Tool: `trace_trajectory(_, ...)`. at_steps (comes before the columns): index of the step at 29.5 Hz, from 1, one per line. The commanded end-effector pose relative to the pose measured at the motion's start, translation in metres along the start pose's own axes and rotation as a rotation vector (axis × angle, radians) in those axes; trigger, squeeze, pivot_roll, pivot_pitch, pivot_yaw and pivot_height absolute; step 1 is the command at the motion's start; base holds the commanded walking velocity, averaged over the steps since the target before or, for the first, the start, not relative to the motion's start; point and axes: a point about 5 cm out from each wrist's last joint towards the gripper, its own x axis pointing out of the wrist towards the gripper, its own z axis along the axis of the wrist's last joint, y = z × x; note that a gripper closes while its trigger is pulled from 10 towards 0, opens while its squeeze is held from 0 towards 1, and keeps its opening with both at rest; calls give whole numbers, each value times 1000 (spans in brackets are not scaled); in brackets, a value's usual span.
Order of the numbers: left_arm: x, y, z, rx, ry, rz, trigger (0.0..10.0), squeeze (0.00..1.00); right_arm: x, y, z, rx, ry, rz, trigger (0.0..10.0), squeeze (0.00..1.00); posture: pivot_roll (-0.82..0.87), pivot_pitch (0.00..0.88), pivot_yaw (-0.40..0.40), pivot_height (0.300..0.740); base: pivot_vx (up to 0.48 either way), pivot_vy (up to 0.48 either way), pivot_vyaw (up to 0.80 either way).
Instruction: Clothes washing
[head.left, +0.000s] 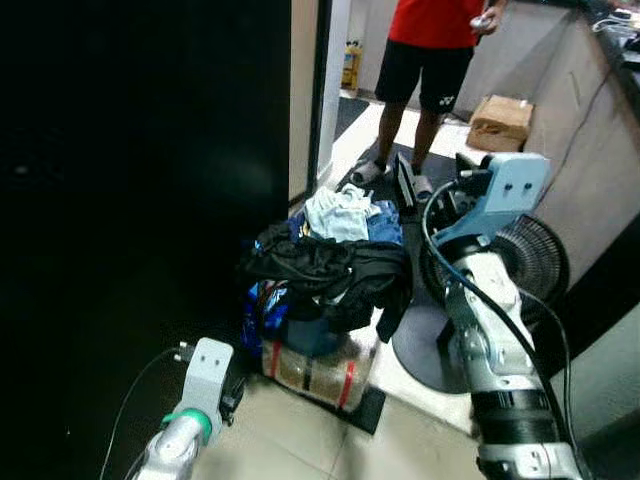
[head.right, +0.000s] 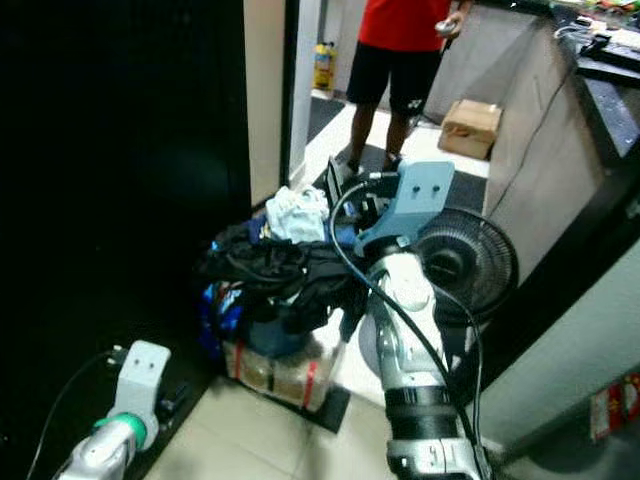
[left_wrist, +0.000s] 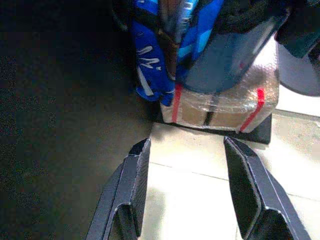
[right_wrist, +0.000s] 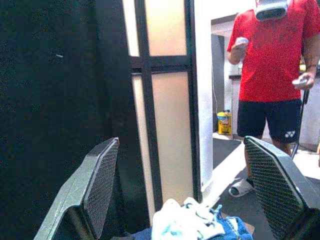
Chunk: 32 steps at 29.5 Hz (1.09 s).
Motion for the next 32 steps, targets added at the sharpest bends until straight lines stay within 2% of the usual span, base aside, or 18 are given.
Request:
trace_trajectory(1, -2, -2, -7, 14, 15, -6, 10000, 0, 0, -2, -1, -10, 4, -2, 10000, 0, 73, 28, 9, 740, 390, 0, 0)
trace_trajectory(6, -2, -1, -8, 12, 14, 0, 10000, 0, -3, 2, -11, -68, 38, 32, 10000, 0, 74, 23, 5, 740, 390, 0, 0)
trace_trajectory(10, -1, -1, -8, 10, 10, -1, 10000, 0, -5, 3, -15, -75, 54, 35, 10000, 0, 72, 22, 7, 740, 387, 0, 0)
trace_trajectory(22, 1, -1, -4, 15, -1, -8, 10000, 0, -4, -4, -13, -96, 46, 13, 10000, 0, 69, 23, 11, 740, 376, 0, 0)
trace_trajectory(32, 3, -1, -2, 33, -7, -28, 10000, 0, -7, -14, -23, -148, 79, -19, 10000, 0, 73, 31, 11, 740, 78, 0, 0)
